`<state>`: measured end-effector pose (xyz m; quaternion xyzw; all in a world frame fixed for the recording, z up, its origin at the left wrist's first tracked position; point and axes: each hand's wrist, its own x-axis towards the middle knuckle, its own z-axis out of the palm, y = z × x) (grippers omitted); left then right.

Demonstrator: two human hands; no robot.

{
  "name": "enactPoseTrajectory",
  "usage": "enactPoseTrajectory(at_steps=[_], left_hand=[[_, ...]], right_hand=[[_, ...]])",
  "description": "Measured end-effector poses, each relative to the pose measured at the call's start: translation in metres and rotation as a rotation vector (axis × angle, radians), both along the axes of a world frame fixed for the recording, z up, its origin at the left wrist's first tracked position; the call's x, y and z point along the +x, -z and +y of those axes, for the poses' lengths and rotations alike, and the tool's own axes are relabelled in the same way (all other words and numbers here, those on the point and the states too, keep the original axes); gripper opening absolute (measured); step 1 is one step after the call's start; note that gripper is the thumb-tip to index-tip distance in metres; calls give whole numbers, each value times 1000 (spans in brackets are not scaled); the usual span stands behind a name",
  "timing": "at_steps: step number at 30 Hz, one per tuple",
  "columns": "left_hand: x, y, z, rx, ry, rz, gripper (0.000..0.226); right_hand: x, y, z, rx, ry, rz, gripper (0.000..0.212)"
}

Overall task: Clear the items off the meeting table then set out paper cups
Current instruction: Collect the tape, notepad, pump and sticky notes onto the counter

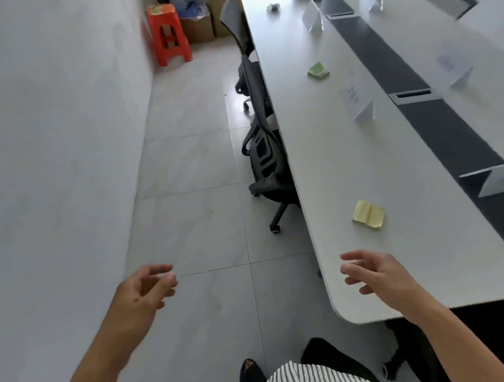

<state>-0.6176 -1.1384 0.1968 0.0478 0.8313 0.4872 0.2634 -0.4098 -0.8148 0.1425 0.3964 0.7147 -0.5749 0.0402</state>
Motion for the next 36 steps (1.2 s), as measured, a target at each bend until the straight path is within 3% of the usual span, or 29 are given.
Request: enactPoseTrajectory(at_steps=[6, 12, 16, 23, 26, 29, 33, 36], left_hand=[[-45, 9, 100, -7, 268, -70, 13], [-58, 18, 153, -143, 416, -169, 14], [-80, 24, 169, -216, 415, -162, 16], [-104, 28, 194, -245, 458, -174, 15], [-115, 26, 201, -221, 471, -154, 16], [-125, 19, 202, -167, 424, -157, 16], [-141, 6, 191, -46, 345, -217, 17], [-160, -3, 172, 29, 296, -220, 21]], right_hand=[[-15, 50, 64, 67, 133, -204, 32], [-51, 115, 149, 469, 88, -471, 71], [-66, 151, 183, 454, 36, -519, 94], [-71, 158, 186, 553, 192, -474, 81], [-86, 137, 168, 524, 279, -351, 78], [-120, 101, 136, 516, 249, -105, 73], [-178, 38, 68, 488, 29, 246, 76], [-220, 4, 22, 484, -189, 386, 75]])
